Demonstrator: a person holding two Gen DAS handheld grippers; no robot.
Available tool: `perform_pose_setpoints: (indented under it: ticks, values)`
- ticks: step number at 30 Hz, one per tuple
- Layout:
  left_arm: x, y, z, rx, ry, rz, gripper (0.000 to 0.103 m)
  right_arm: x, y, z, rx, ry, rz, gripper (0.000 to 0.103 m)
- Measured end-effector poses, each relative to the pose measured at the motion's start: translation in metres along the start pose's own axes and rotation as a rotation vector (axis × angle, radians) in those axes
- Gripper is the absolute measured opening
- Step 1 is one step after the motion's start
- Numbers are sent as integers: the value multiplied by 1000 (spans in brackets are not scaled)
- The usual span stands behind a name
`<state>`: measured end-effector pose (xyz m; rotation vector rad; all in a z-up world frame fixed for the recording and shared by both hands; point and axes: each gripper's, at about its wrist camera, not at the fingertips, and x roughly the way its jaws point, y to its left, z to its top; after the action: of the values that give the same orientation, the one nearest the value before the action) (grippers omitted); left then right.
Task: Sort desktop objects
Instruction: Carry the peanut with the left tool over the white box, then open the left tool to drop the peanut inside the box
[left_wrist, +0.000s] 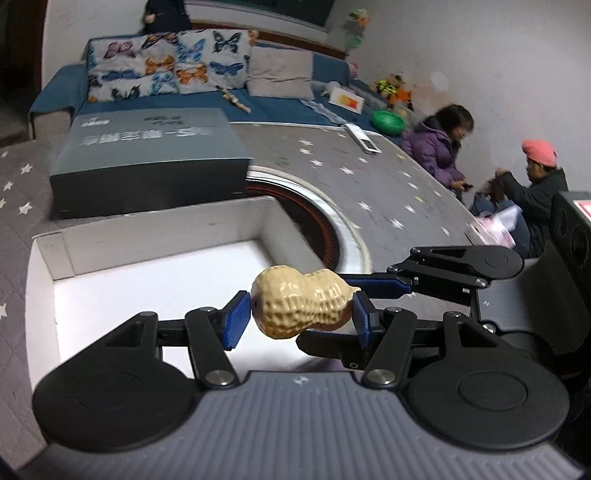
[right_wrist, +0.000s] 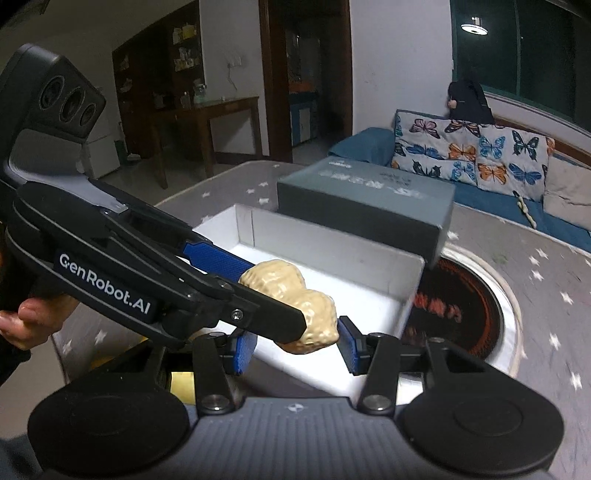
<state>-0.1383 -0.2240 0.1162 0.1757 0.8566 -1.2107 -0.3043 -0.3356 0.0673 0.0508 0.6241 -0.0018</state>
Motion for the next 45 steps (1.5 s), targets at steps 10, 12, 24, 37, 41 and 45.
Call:
perform_pose_setpoints:
  ticks: [10,12,24,37,41,45]
  values:
    - [57,69,28,-65,66,-9,59,79,-25,22,34,78,2,48]
    - [68,76,30,-80,83,-19,59,88,-28,20,41,99,-3,48]
    - [93,92,19,-126,144,-23,59,112,-24,13,1,166,-72,50]
    - [56,77,17,-83,69,7,59,88,-11,16,-14,112,-103,62]
    - [30,63,10,-51,18,0,59,54,-4,8,-25,59,-106,75]
    - [3,44,-4,-1,-21,0,62,17,4,-9,-29,24,-94,80]
